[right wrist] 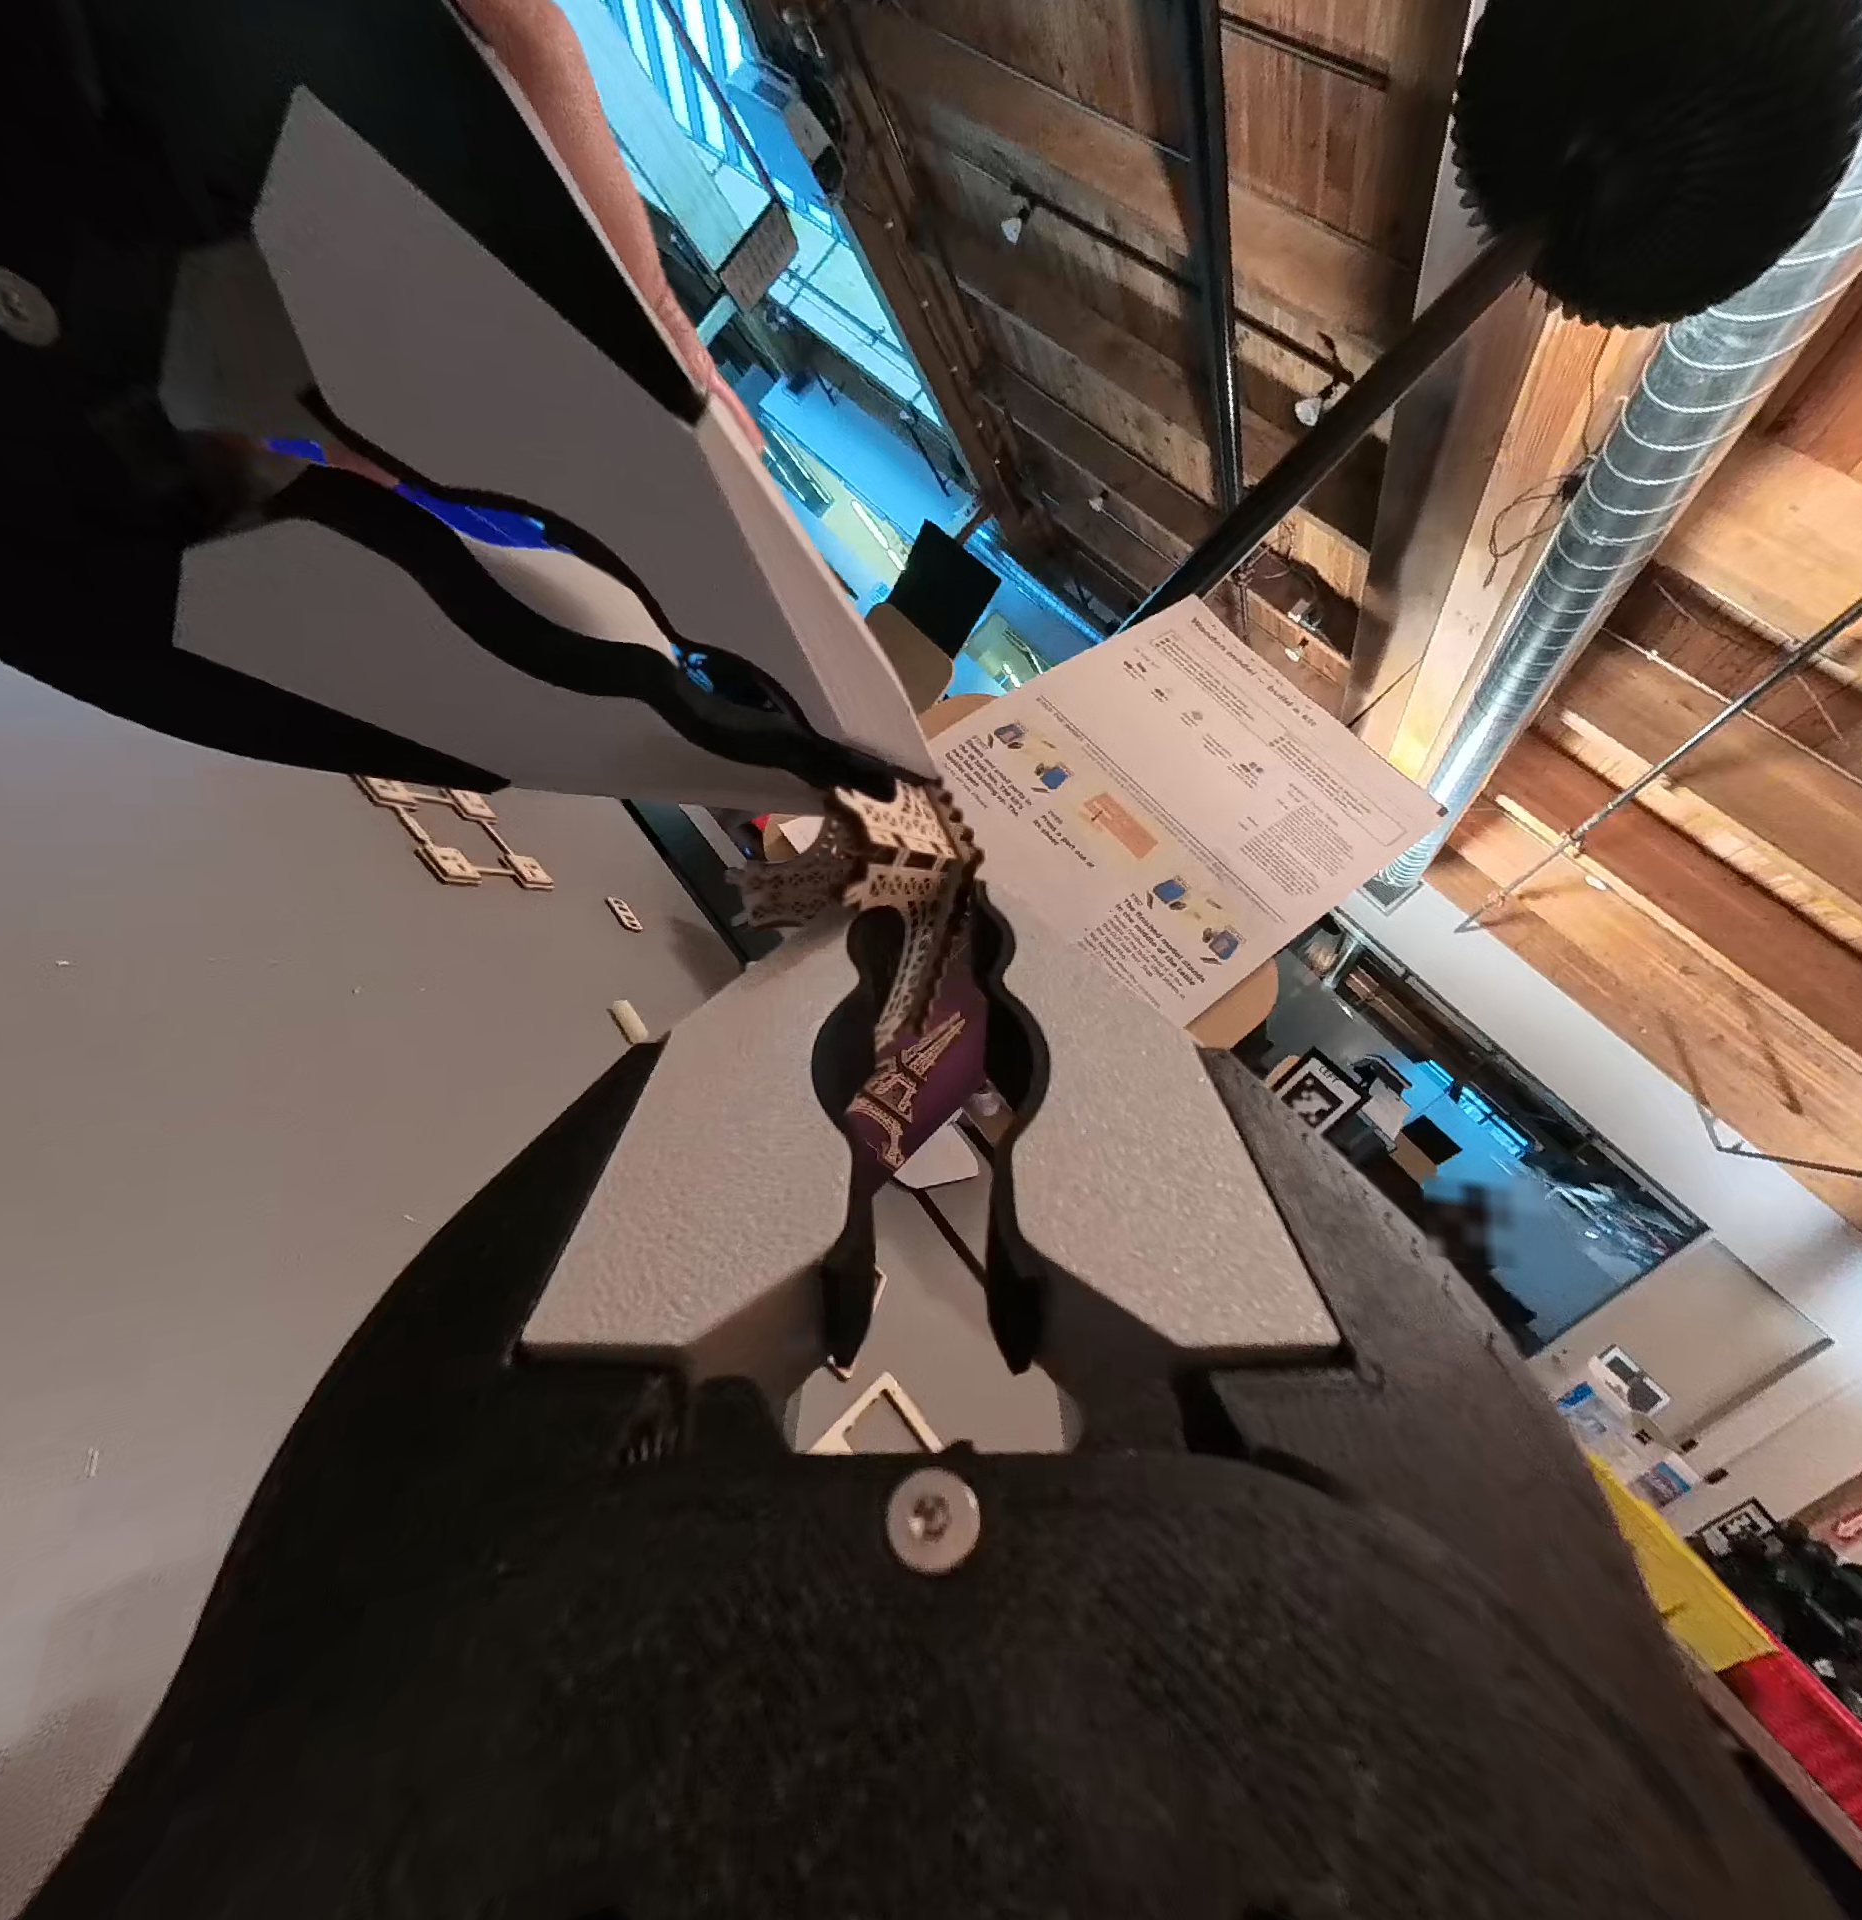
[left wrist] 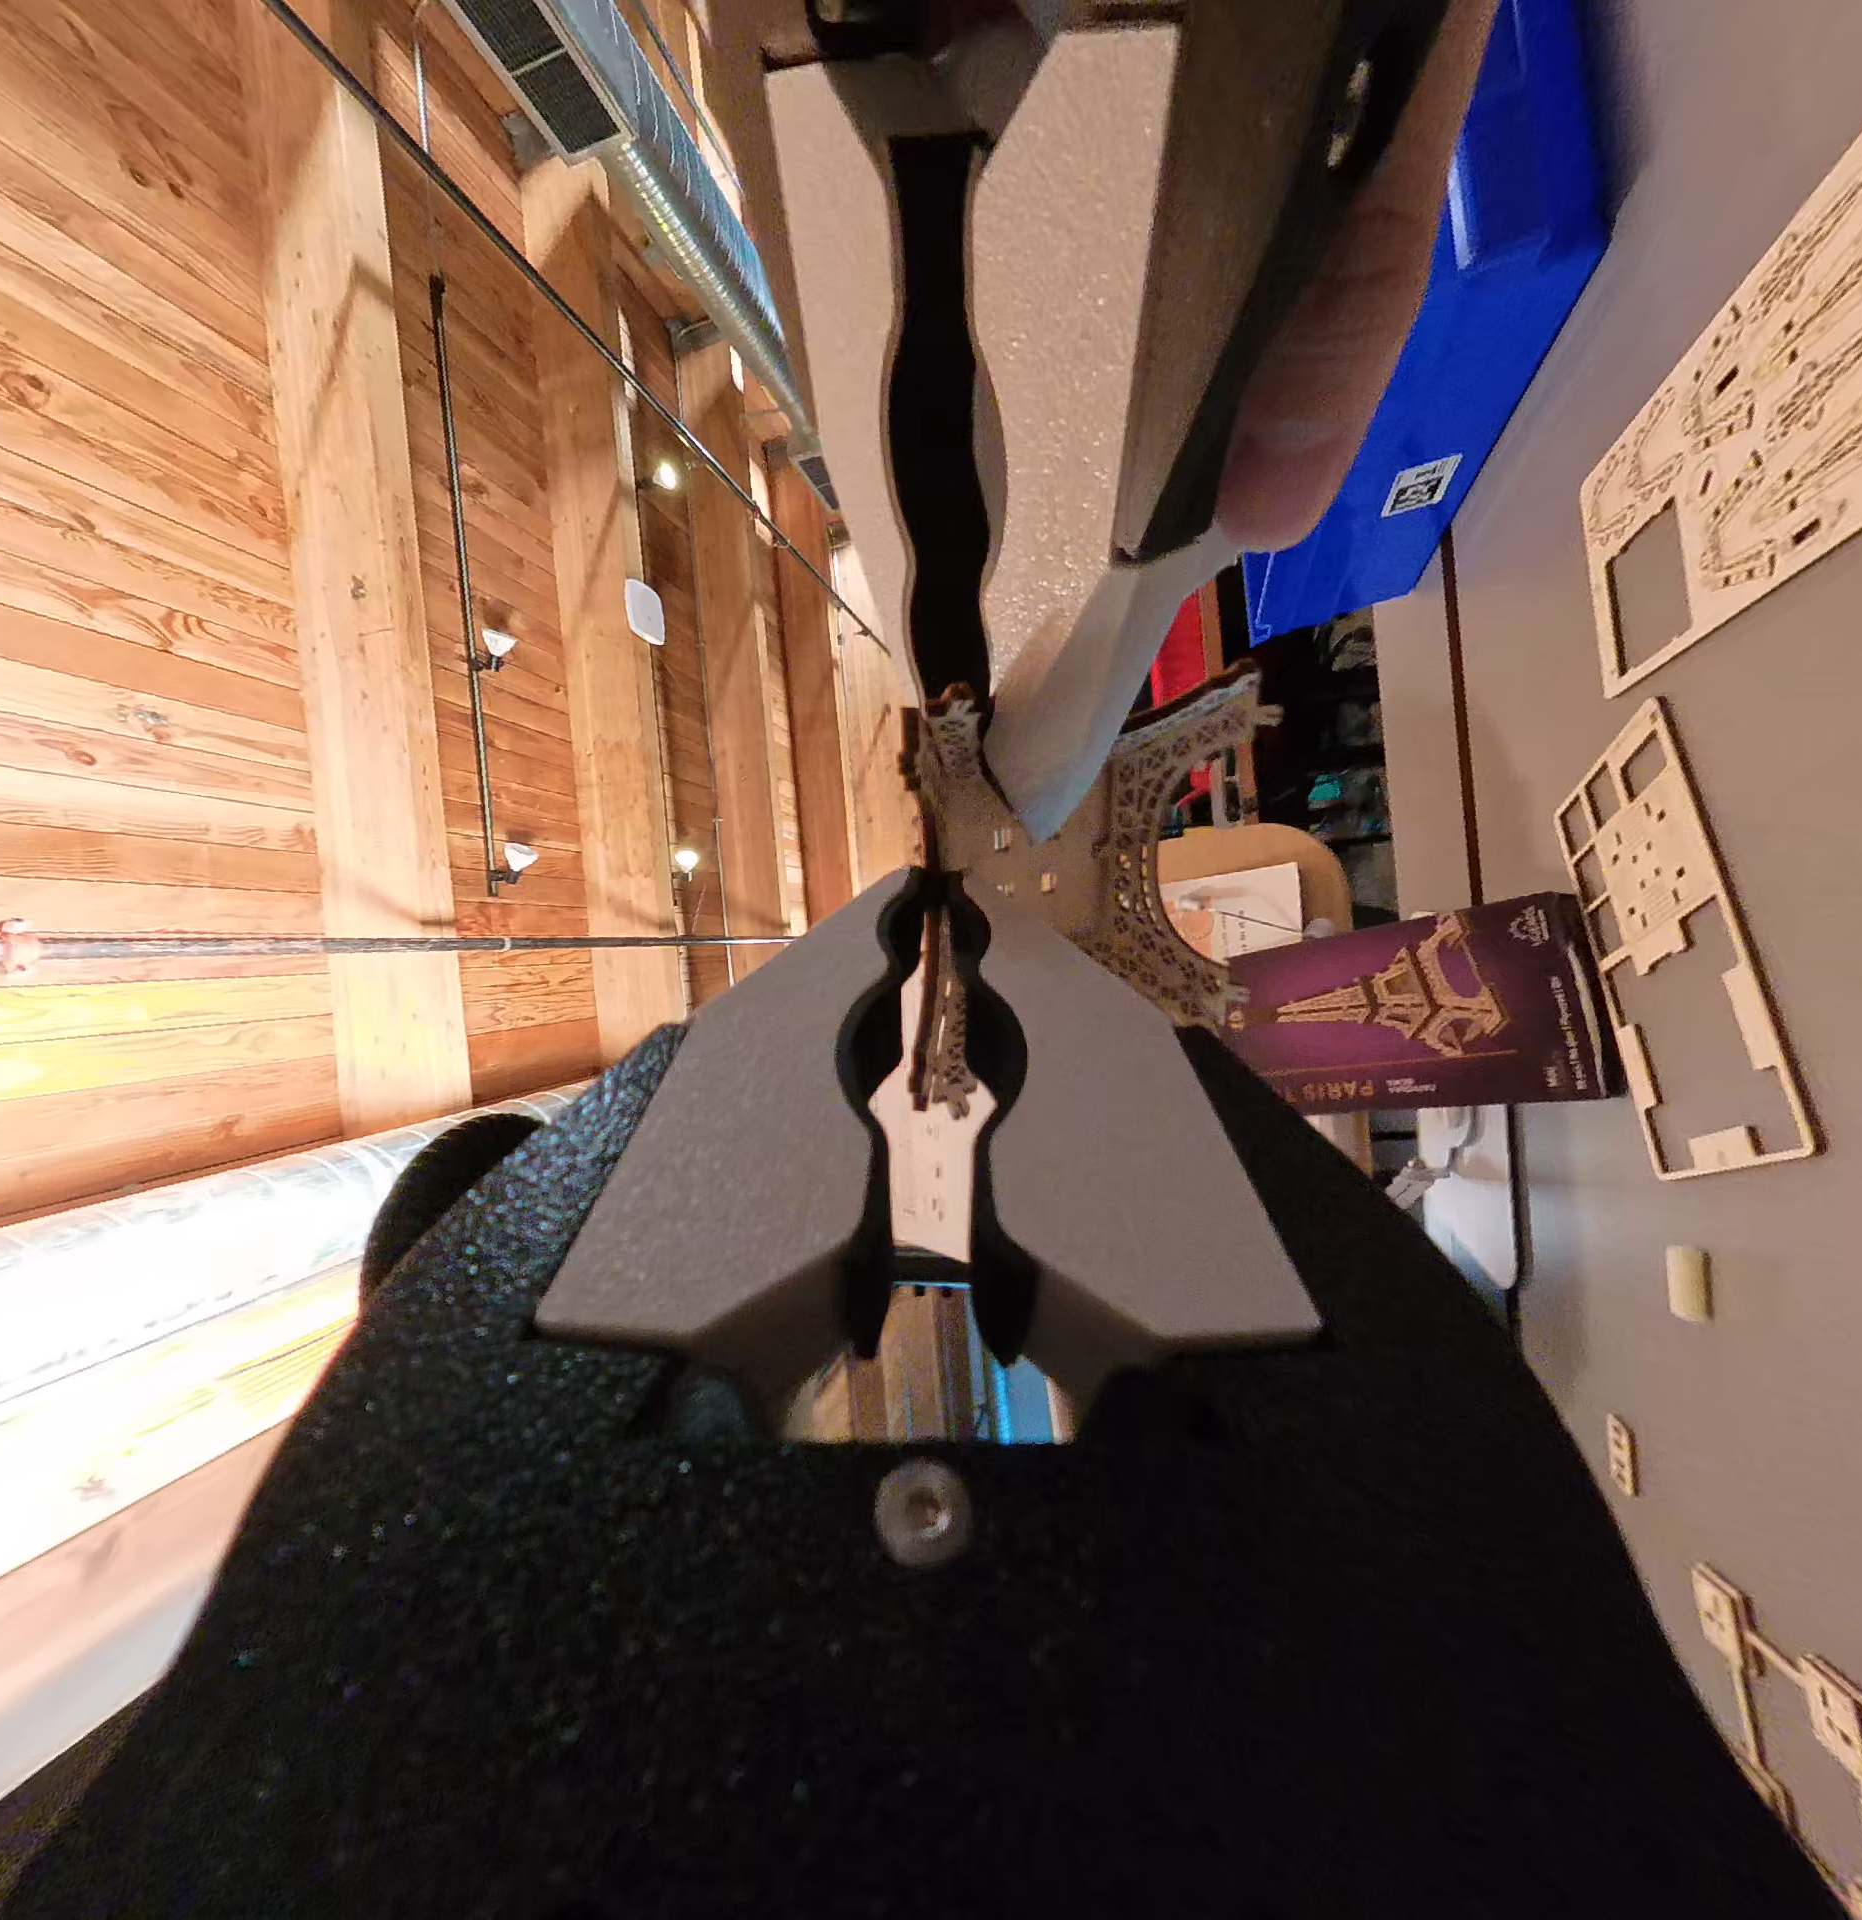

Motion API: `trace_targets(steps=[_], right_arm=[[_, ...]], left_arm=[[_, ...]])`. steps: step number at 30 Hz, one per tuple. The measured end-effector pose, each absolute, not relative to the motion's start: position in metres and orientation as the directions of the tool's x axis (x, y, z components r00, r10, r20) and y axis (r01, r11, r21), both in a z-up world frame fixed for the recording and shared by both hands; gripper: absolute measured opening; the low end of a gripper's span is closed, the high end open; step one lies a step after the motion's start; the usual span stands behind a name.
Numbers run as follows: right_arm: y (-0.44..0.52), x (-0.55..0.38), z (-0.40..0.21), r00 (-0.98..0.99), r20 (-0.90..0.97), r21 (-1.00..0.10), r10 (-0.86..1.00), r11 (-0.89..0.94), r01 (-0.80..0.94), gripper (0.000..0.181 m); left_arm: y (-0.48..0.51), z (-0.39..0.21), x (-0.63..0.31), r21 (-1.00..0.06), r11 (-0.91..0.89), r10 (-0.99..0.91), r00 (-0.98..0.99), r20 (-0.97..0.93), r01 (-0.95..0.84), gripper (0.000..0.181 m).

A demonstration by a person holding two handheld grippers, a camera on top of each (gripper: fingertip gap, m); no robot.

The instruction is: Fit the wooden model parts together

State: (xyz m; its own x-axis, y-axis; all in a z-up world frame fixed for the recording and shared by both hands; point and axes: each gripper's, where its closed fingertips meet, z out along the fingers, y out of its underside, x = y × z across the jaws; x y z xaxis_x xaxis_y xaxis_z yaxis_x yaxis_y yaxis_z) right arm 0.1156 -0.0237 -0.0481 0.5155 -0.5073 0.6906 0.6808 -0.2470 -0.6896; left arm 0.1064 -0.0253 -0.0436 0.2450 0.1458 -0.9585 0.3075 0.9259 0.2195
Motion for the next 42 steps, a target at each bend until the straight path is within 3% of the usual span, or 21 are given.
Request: trace_targets(steps=[6, 17, 18, 20, 21, 25, 29, 33, 38, 42], right_arm=[[-0.029, 0.122, -0.046, 0.560, 0.617, -0.741, -0.553, -0.169, 0.650, 0.011], [-0.027, 0.116, -0.043, 0.570, 0.614, -0.734, -0.546, -0.128, 0.667, 0.009], [-0.026, 0.115, -0.042, 0.580, 0.610, -0.735, -0.540, -0.113, 0.668, 0.089], [-0.028, 0.113, -0.038, 0.558, 0.616, -0.719, -0.556, -0.108, 0.687, 0.077], [-0.028, 0.112, -0.037, 0.548, 0.623, -0.711, -0.558, -0.112, 0.694, 0.009], [-0.024, 0.109, -0.038, 0.486, 0.694, -0.659, -0.531, -0.198, 0.726, 0.009], [-0.016, 0.108, -0.043, 0.421, 0.772, -0.598, -0.476, -0.323, 0.733, 0.009], [-0.014, 0.111, -0.043, 0.427, 0.769, -0.617, -0.475, -0.378, 0.690, 0.009], [-0.013, 0.112, -0.040, 0.479, 0.722, -0.675, -0.499, -0.355, 0.647, 0.009], [-0.014, 0.113, -0.040, 0.486, 0.710, -0.685, -0.510, -0.341, 0.643, 0.017]], left_arm=[[-0.026, -0.030, 0.094, 0.022, 0.907, -0.058, 0.178, -0.982, 0.421, 0.032], [-0.001, -0.020, 0.087, -0.439, 0.829, -0.321, -0.348, -0.881, 0.346, 0.042], [-0.001, -0.018, 0.086, -0.468, 0.814, -0.344, -0.363, -0.866, 0.344, 0.041], [-0.004, -0.018, 0.082, -0.510, 0.785, -0.369, -0.397, -0.841, 0.351, 0.038], [-0.005, -0.018, 0.081, -0.521, 0.779, -0.379, -0.400, -0.834, 0.350, 0.037], [-0.012, -0.026, 0.082, -0.460, 0.824, -0.331, -0.377, -0.865, 0.332, 0.037], [-0.012, -0.033, 0.092, -0.279, 0.909, -0.201, -0.261, -0.944, 0.310, 0.031], [-0.013, -0.035, 0.096, -0.108, 0.947, -0.077, -0.112, -0.991, 0.303, 0.014], [-0.016, -0.038, 0.098, -0.045, 0.949, -0.046, -0.004, -0.999, 0.313, 0.001], [-0.014, -0.029, 0.099, -0.105, 0.933, -0.143, 0.085, -0.986, 0.345, 0.000]])
